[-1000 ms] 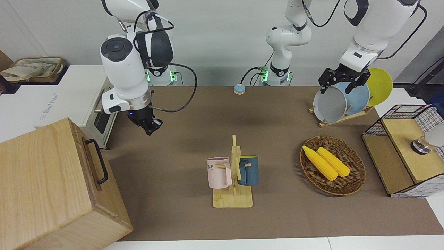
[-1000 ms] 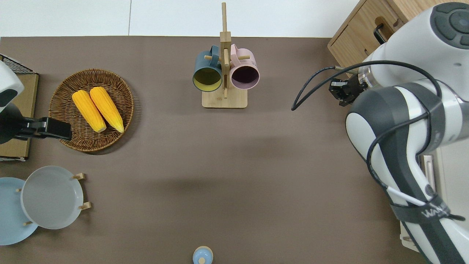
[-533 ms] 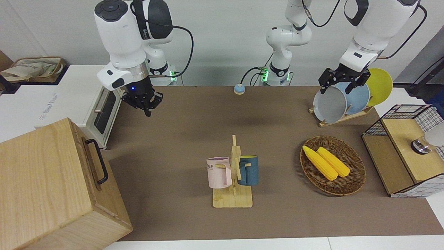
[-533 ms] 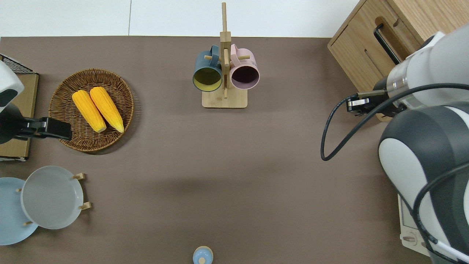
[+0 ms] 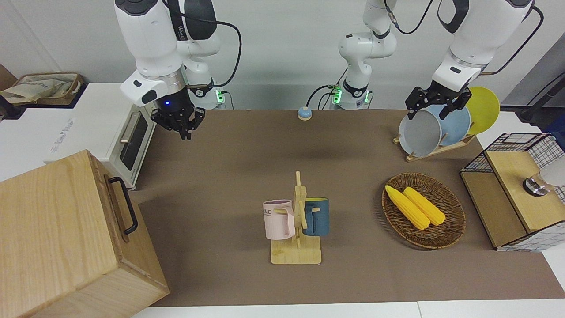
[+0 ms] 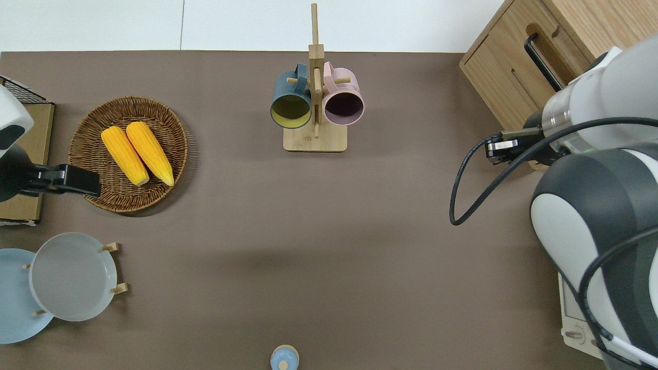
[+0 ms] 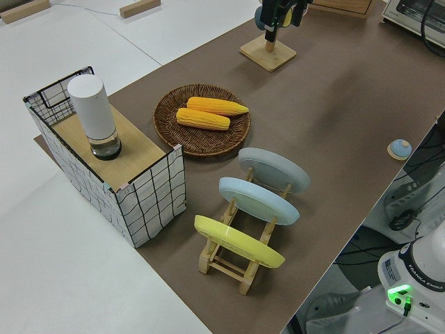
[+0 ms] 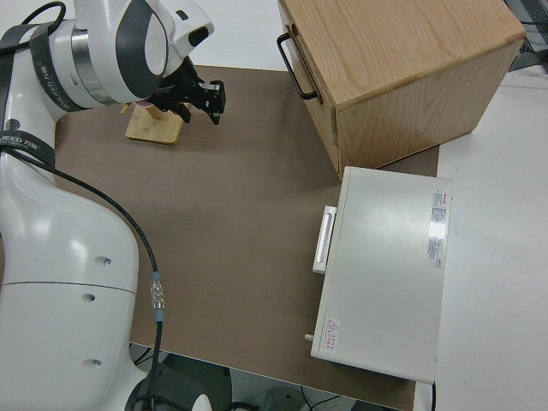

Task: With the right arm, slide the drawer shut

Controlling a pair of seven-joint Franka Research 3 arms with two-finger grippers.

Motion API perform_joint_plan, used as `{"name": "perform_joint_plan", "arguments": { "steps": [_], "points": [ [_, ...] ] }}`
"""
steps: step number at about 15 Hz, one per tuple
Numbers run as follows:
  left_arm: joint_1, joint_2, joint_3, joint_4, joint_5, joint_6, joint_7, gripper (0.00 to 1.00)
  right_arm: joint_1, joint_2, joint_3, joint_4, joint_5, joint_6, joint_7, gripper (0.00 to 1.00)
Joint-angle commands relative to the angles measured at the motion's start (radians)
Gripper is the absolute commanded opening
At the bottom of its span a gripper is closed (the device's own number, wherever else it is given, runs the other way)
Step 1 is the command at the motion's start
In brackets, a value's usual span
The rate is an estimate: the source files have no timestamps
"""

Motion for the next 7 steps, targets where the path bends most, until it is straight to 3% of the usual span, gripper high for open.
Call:
{"name": "perform_joint_plan", "arguments": {
  "steps": [1,7],
  "points": [
    [0.004,0.011,-0.006,0.024,0.017,-0.02,0.01,0.99,-0.024,-0.017,0.003,-0.019,0.024,-0.007,-0.032,0.983],
    [0.004,0.011,-0.006,0.026,0.017,-0.02,0.01,0.99,-0.009,-0.017,0.003,-0.017,0.009,-0.007,-0.029,0.985]
  ]
}}
